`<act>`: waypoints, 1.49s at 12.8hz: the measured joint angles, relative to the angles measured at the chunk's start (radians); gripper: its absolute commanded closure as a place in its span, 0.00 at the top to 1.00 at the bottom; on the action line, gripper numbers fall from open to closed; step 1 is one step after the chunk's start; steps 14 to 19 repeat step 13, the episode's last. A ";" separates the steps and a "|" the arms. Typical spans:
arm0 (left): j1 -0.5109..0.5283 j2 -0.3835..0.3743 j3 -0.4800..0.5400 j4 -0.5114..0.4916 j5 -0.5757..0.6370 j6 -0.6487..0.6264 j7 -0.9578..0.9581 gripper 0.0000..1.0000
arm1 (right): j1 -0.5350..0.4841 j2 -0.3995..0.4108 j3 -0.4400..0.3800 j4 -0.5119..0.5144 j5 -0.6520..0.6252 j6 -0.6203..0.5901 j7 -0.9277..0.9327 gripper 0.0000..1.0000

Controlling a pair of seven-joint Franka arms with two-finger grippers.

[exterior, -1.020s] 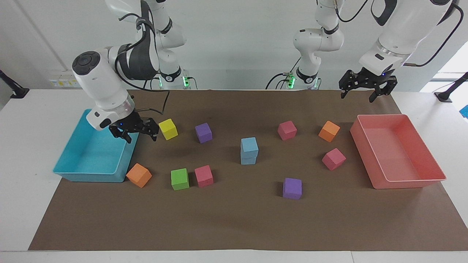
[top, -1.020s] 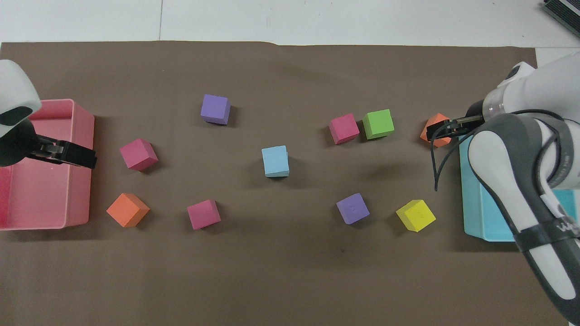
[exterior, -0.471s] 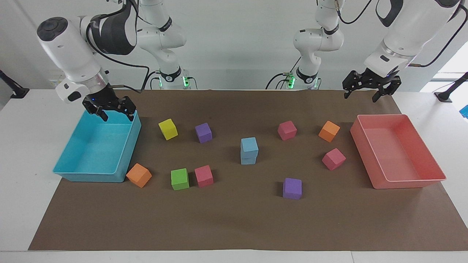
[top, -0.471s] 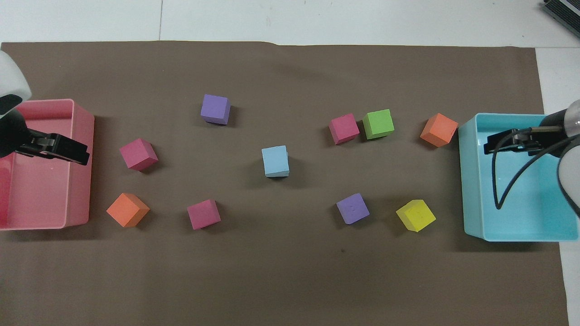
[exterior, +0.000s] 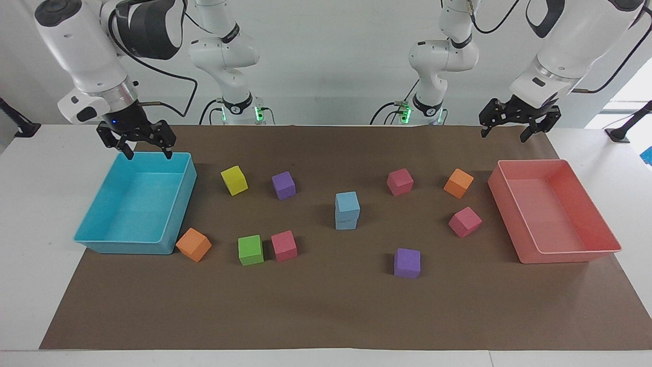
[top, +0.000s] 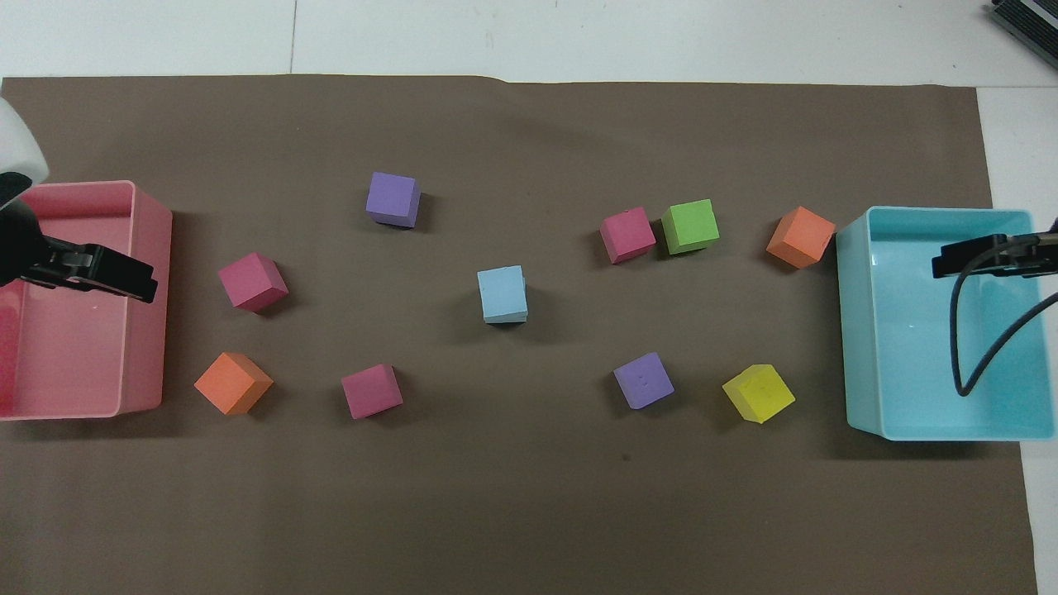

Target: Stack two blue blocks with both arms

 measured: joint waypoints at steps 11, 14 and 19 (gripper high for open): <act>0.000 -0.006 -0.001 0.000 0.000 0.000 0.000 1.00 | 0.001 -0.045 0.054 0.140 -0.019 -0.216 0.029 1.00; 0.000 -0.006 -0.001 0.000 0.000 -0.001 0.000 1.00 | 0.004 -0.063 0.075 0.113 -0.019 -0.198 0.029 1.00; 0.000 -0.006 -0.001 0.000 0.000 -0.001 0.000 1.00 | 0.004 -0.063 0.075 0.113 -0.019 -0.198 0.029 1.00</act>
